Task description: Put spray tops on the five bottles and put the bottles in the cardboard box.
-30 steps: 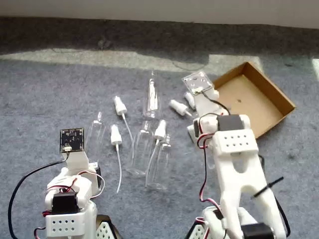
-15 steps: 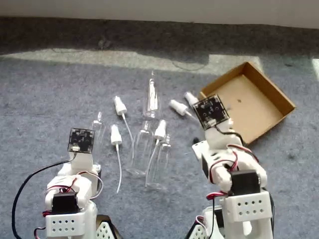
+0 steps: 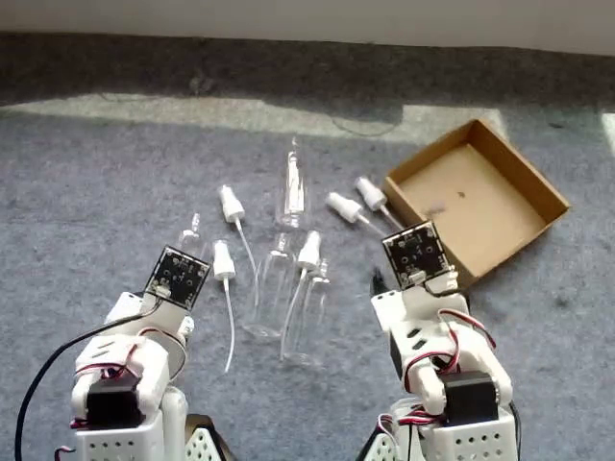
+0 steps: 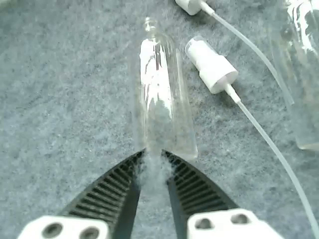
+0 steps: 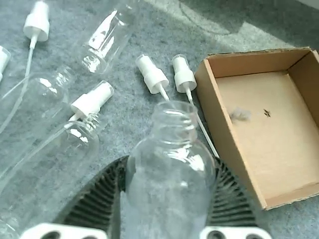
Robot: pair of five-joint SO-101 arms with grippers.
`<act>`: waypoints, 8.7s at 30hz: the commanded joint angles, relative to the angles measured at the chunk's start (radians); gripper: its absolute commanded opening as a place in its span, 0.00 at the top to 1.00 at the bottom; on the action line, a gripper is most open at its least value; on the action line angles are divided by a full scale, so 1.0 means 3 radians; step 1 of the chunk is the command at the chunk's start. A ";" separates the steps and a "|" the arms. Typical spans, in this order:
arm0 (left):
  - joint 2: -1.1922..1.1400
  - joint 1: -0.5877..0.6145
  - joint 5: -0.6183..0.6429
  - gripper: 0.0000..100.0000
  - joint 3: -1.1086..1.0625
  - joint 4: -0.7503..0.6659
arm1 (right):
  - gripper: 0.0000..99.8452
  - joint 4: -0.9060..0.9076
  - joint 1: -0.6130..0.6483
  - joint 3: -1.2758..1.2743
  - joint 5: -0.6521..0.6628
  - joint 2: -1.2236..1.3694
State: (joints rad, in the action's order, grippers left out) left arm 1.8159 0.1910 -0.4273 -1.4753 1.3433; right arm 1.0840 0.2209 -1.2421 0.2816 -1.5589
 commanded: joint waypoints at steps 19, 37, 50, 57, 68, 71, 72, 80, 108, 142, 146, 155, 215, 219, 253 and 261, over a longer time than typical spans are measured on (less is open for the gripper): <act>-0.1568 -0.0013 -0.0363 0.99 0.1552 0.0133 | 0.90 -0.0969 -0.0033 -0.0846 -0.0450 -0.0304; -0.4912 -0.1138 0.0511 0.93 0.3480 0.0639 | 0.90 -0.1363 -0.0335 -0.1281 -0.0445 -0.0304; -0.6662 -0.1143 0.1499 0.90 0.4641 0.0655 | 0.90 -0.1363 -0.0361 -0.1286 -0.0445 -0.0304; -0.7045 -0.1118 0.1851 0.87 0.4918 0.0644 | 0.90 -0.1358 -0.0361 -0.1291 -0.0440 -0.0304; -0.6963 -0.0857 0.1984 0.84 0.4892 0.0650 | 0.90 -0.1358 -0.0361 -0.1291 -0.0430 -0.0304; -0.6974 -0.0800 0.1979 0.84 0.4892 0.0629 | 0.90 -0.1358 -0.0361 -0.1291 -0.0430 -0.0304; -0.6974 -0.0795 0.1974 0.84 0.4892 0.0624 | 0.90 -0.1358 -0.0361 -0.1291 -0.0430 -0.0304; -0.6974 -0.0821 0.1984 0.84 0.4416 0.0010 | 0.90 -0.1353 -0.0361 -0.1291 -0.0430 -0.0304; -0.6882 -0.1368 0.1984 0.96 0.4350 -0.0199 | 0.90 -0.1358 -0.0350 -0.1358 -0.0425 -0.0304; -0.3895 -0.1915 0.1995 0.96 0.5051 -0.0634 | 0.91 -0.2365 0.1143 -0.1343 -0.0445 -0.0304; -0.3798 -0.2013 0.1995 0.96 0.5051 -0.0931 | 0.91 -0.2365 0.1266 -0.1343 -0.0445 -0.0304; -0.3496 -0.2355 0.1995 0.96 0.4560 -0.1002 | 0.91 -0.2365 0.1261 -0.1343 -0.0578 -0.0304; -0.2452 -0.2268 0.2516 1.00 0.1107 -0.3355 | 0.91 -0.2355 0.0898 -0.1343 -0.0936 -0.0304; -0.2458 -0.2273 0.2516 1.00 0.0995 -0.3539 | 0.91 -0.2350 0.0898 -0.1343 -0.0823 -0.0304; -0.2468 -0.2468 0.2174 1.00 0.1516 -0.2675 | 0.91 -0.2350 0.0898 -0.1358 0.0455 -0.0304; -0.2473 -0.2468 0.2174 1.00 0.1501 -0.2670 | 0.91 -0.2345 0.0898 -0.1363 0.0471 -0.0304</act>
State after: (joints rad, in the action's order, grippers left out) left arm 1.0687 -0.5317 0.2355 -1.0825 0.5409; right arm 0.4089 0.5063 -1.6609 0.4104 -1.6326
